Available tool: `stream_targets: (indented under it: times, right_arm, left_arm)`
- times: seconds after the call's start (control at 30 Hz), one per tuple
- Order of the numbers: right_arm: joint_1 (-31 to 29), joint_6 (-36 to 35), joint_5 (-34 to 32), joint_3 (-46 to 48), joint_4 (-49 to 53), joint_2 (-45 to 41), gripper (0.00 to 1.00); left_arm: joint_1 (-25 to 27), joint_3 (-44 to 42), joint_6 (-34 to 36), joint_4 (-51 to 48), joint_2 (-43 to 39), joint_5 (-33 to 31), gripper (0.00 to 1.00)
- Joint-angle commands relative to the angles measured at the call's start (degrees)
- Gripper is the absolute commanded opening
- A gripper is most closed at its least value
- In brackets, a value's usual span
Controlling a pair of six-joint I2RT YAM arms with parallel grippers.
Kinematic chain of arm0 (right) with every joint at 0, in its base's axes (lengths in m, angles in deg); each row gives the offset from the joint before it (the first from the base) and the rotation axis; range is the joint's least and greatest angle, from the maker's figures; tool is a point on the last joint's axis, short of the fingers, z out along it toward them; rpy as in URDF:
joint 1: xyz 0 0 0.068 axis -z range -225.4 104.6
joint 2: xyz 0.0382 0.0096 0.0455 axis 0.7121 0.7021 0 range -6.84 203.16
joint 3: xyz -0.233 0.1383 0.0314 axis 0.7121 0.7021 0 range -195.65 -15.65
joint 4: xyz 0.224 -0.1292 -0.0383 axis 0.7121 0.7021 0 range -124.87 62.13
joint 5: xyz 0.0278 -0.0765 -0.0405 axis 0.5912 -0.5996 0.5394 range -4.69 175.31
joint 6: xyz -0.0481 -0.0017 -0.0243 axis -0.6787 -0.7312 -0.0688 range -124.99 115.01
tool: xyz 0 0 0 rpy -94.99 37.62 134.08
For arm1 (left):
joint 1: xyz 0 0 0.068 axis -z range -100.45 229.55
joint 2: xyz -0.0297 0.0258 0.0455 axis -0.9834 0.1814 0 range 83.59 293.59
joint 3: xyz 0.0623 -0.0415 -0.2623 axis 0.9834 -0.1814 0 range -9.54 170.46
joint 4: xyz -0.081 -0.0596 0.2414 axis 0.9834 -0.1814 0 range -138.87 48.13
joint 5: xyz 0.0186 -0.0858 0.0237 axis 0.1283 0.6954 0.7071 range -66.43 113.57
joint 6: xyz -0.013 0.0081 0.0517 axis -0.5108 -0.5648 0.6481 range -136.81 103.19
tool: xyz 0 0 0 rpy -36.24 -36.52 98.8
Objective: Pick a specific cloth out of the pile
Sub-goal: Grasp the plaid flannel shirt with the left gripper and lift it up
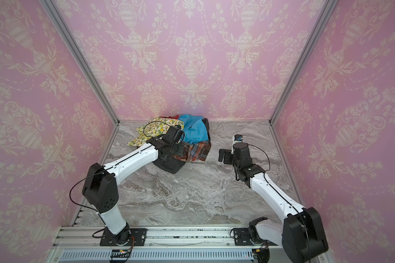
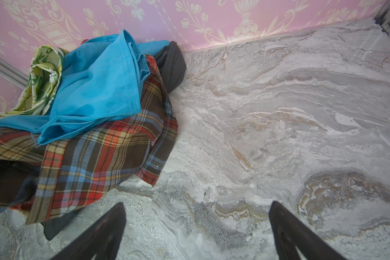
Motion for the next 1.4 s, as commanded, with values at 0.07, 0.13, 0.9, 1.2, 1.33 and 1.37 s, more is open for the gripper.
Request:
stream_targets:
  times: [0.07,0.13,0.9,1.2,1.33,1.37]
  right_arm:
    - [-0.2,-1.2,0.0,-1.1,1.1,0.4,1.0]
    - [-0.2,-1.4,0.3,-1.2,1.3,0.3,1.0]
    - [-0.9,-2.8,6.8,-2.0,-2.5,-1.8,1.0]
    - [-1.6,-5.8,11.2,-1.3,-9.5,-1.9,1.0]
    - [-2.2,-7.1,14.1,-0.4,-13.1,-1.8,1.0]
    - [-2.4,-7.2,14.5,0.0,-14.2,-2.0,1.0]
  left_arm:
    - [-1.8,7.8,3.4,-2.7,-4.0,0.8,0.01]
    - [-2.7,9.7,3.2,-3.1,-5.0,1.6,0.0]
    - [-7.0,30.8,1.1,-5.0,-7.1,11.8,0.0]
    - [-6.8,42.5,0.2,-7.4,-5.1,16.1,0.0]
    - [-6.3,49.8,0.0,-9.3,-3.1,17.5,0.0]
    - [-6.1,51.6,-0.2,-9.6,-2.6,17.8,0.0]
